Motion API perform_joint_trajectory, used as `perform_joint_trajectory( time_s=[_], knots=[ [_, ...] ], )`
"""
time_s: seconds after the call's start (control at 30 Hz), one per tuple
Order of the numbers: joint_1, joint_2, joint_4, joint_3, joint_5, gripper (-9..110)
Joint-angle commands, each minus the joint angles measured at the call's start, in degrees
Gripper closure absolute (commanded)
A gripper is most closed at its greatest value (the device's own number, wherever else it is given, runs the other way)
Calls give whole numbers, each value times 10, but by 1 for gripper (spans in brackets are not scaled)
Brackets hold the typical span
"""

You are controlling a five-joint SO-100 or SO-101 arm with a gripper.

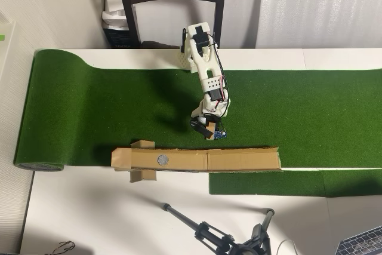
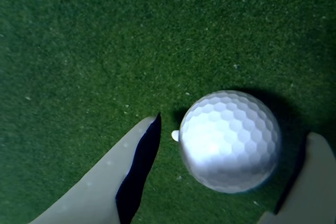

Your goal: Pick up the golf ball and place it on the gray mark at the back.

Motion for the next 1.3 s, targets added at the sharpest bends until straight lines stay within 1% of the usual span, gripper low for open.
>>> perform_joint_trajectory(
  time_s=[0.0,1.27],
  knots=[
    [7,58,-5,-46,6,64],
    [20,52,-21,-47,2,65]
  ],
)
